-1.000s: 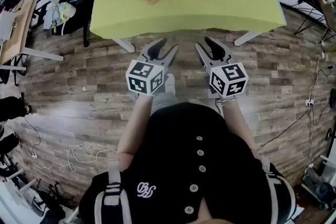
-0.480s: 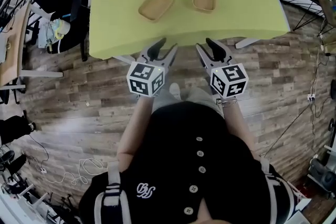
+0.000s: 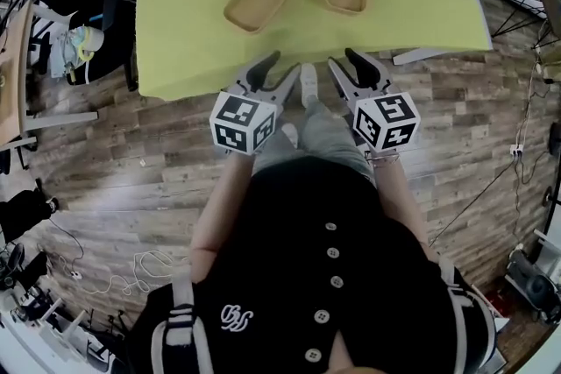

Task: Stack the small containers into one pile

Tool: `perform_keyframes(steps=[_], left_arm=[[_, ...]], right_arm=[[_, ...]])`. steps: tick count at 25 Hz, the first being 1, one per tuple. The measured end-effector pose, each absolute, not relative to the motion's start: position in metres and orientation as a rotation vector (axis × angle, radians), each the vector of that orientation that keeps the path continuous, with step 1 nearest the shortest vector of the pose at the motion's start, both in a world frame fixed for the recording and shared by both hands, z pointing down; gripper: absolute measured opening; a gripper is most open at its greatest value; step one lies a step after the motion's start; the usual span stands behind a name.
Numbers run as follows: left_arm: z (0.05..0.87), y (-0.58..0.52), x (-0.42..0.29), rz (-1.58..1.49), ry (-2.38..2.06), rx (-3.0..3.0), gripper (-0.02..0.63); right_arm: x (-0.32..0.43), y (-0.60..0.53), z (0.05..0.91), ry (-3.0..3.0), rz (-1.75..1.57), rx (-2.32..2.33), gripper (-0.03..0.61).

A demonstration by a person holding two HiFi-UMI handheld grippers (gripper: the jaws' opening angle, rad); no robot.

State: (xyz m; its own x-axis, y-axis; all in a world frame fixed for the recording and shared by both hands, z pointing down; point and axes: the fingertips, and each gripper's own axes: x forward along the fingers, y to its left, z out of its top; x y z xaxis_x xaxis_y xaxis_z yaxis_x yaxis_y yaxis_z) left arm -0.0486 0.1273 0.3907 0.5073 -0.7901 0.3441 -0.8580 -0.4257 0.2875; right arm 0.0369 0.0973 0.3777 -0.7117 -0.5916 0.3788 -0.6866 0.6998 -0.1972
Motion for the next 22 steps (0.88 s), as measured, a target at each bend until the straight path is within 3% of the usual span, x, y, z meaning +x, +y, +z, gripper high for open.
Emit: perform_keyframes(steps=[22], left_arm=[[0.378,-0.041,-0.096,0.176,-1.64,2.147,0.193]], right_arm=[[-0.017,-0.091,0.369,-2.765,0.486,0.676,0.167]])
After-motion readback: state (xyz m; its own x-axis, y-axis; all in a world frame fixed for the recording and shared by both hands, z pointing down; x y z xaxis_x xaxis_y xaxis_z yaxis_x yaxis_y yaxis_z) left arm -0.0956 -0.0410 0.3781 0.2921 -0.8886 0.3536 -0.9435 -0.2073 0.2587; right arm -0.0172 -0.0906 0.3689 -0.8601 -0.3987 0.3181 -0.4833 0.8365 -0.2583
